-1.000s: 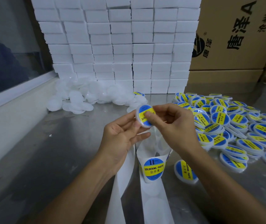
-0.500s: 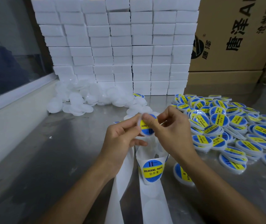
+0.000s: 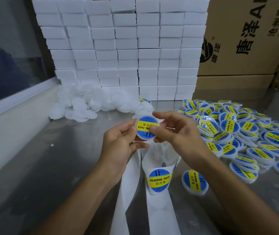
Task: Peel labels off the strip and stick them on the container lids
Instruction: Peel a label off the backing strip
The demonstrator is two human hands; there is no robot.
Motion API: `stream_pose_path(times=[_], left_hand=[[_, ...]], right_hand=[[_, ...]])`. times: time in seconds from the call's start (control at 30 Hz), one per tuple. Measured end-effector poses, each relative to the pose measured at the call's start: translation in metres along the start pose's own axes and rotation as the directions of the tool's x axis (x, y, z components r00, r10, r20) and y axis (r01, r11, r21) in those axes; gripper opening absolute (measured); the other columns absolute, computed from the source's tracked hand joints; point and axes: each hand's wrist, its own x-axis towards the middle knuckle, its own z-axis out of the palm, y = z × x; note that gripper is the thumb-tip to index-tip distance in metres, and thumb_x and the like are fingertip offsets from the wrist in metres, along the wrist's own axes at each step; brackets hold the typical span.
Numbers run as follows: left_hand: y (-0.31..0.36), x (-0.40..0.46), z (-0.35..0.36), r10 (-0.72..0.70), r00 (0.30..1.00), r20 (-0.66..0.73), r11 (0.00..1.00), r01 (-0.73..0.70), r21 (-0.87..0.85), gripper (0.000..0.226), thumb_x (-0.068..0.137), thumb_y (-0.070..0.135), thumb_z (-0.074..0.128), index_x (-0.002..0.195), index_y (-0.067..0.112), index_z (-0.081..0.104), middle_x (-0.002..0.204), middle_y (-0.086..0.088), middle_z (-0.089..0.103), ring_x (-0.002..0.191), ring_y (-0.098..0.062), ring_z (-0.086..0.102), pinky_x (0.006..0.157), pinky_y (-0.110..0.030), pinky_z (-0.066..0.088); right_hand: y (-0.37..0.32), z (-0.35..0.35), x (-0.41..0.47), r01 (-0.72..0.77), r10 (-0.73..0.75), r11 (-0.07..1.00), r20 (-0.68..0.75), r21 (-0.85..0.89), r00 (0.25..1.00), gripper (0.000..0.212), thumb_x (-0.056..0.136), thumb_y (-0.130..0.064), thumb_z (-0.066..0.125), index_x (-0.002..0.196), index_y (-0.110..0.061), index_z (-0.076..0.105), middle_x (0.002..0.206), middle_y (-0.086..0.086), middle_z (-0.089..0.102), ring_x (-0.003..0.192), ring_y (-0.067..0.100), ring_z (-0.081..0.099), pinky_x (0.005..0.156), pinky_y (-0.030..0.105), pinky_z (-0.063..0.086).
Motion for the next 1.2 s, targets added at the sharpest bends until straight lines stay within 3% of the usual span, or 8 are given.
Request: stream_pose_path(times=[0.1,0.27,0.4,0.53,0.8,0.97,1.13,1.2], left_hand=[[-0.003,-0.002,0.003,0.007,0.999,0.037,0.995,-0.011,0.101,0.024,0.097,0.006,0.048,0.103,0.016,0.07,0.091,-0.008,0.076,0.078,-0.018,0.071,0.06,-0.024,0.054],[-0.007,-0.004,0.007,0.0,0.999,0.033,0.986,-0.005,0.164,0.025,0.097,0.007,0.049,0.101,0.02,0.07,0.088,-0.007,0.076,0.076,-0.02,0.071,0.06,-0.024,0.055],[-0.004,0.0,0.003,0.004,0.997,-0.073,0.996,0.003,0.089,0.021,0.097,0.007,0.05,0.096,0.013,0.071,0.084,-0.008,0.076,0.07,-0.018,0.07,0.056,-0.023,0.054],[-0.003,0.002,-0.001,0.003,0.989,-0.15,0.999,0.005,0.05,0.016,0.096,0.008,0.054,0.095,0.01,0.071,0.083,-0.009,0.076,0.071,-0.019,0.073,0.059,-0.024,0.057],[-0.011,0.002,-0.001,0.043,0.995,-0.093,0.993,-0.033,0.113,0.01,0.09,0.014,0.063,0.092,0.014,0.073,0.081,-0.006,0.076,0.073,-0.017,0.074,0.06,-0.022,0.056],[-0.021,0.008,-0.01,0.379,0.912,-0.159,0.782,-0.223,0.582,0.032,0.083,0.029,0.075,0.059,0.02,0.057,0.042,0.002,0.048,0.04,-0.005,0.037,0.046,-0.013,0.036],[-0.032,0.004,-0.011,0.223,0.969,-0.105,0.601,-0.052,0.797,0.05,0.062,0.067,0.071,0.06,0.022,0.048,0.04,0.009,0.049,0.039,-0.006,0.042,0.047,-0.02,0.04],[-0.035,0.004,-0.012,0.135,0.981,-0.14,0.554,0.043,0.832,0.043,0.063,0.058,0.077,0.063,0.024,0.052,0.047,0.009,0.057,0.045,-0.004,0.05,0.05,-0.025,0.041]], right_hand=[[-0.001,0.001,0.0,-0.002,0.007,0.998,-0.098,0.056,0.995,0.017,0.085,-0.018,0.072,0.088,-0.003,0.064,0.074,0.028,0.065,0.048,0.023,0.057,0.049,0.03,0.049],[0.0,0.003,-0.001,0.002,-0.002,1.0,-0.127,-0.001,0.992,0.025,0.088,-0.02,0.069,0.076,-0.005,0.055,0.066,0.019,0.068,0.042,0.023,0.053,0.039,0.026,0.045],[-0.002,0.004,-0.003,-0.023,0.023,1.0,-0.057,-0.008,0.998,0.01,0.091,-0.007,0.064,0.096,0.0,0.059,0.071,0.018,0.069,0.047,0.018,0.062,0.051,0.027,0.054],[-0.002,0.009,-0.006,0.012,-0.014,0.979,-0.006,-0.202,1.0,0.041,0.081,-0.004,0.075,0.118,-0.017,0.062,0.097,0.002,0.066,0.069,0.015,0.067,0.069,0.037,0.056],[0.006,0.007,-0.008,0.311,-0.343,0.724,0.069,-0.615,0.937,0.057,0.073,-0.032,0.084,0.124,-0.016,0.064,0.114,-0.004,0.062,0.1,-0.001,0.056,0.083,0.013,0.045],[0.014,-0.021,0.003,0.149,-0.325,0.612,-0.075,-0.776,0.943,0.038,0.077,-0.041,0.074,0.109,-0.022,0.066,0.105,-0.007,0.066,0.096,0.011,0.062,0.078,0.031,0.049],[0.028,-0.067,0.014,-0.25,-0.214,0.418,-0.362,-0.874,0.907,0.027,0.081,-0.037,0.07,0.097,-0.016,0.067,0.115,0.007,0.058,0.086,0.027,0.061,0.065,0.034,0.047],[0.033,-0.08,0.014,-0.344,-0.197,0.386,-0.441,-0.856,0.876,0.024,0.083,-0.037,0.068,0.093,-0.015,0.067,0.103,0.009,0.062,0.079,0.029,0.061,0.066,0.039,0.051]])
